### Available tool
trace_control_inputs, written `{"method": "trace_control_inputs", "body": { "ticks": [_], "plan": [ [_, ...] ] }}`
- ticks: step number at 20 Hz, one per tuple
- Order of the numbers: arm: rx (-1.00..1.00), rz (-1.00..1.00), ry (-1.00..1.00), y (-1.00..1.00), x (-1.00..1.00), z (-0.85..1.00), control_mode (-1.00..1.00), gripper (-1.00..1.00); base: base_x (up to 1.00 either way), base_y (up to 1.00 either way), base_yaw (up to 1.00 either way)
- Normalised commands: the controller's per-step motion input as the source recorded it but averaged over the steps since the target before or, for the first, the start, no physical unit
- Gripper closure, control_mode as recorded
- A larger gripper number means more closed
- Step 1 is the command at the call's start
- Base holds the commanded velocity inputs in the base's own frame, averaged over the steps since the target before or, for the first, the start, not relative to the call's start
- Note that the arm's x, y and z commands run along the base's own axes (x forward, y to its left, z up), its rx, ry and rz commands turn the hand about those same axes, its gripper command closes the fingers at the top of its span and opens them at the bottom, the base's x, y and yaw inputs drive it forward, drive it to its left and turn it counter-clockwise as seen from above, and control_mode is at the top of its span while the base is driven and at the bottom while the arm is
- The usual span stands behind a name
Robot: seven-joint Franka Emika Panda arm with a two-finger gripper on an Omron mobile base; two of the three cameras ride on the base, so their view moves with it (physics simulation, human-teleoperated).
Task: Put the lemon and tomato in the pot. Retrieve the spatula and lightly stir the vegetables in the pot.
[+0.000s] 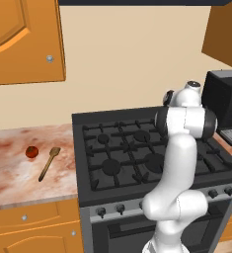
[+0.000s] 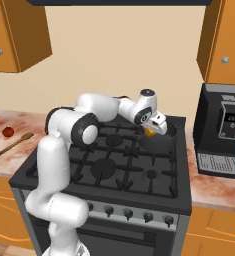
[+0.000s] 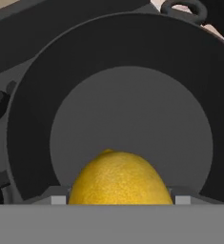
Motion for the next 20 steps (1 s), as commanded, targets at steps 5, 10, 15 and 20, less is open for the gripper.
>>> {"method": "trace_control_inputs", "body": {
  "ticks": [5, 10, 15, 20],
  "plan": [
    [0.00, 0.00, 0.00, 0.00, 0.00, -0.03, -1.00, 1.00, 0.00, 0.00, 0.00],
    [0.00, 0.00, 0.00, 0.00, 0.00, -0.32, -1.00, 1.00, 0.00, 0.00, 0.00],
    [0.00, 0.00, 0.00, 0.00, 0.00, -0.04, -1.00, 1.00, 0.00, 0.00, 0.00],
    [0.00, 0.00, 0.00, 0.00, 0.00, 0.00, -1.00, -1.00, 0.00, 0.00, 0.00]
  ]
}}
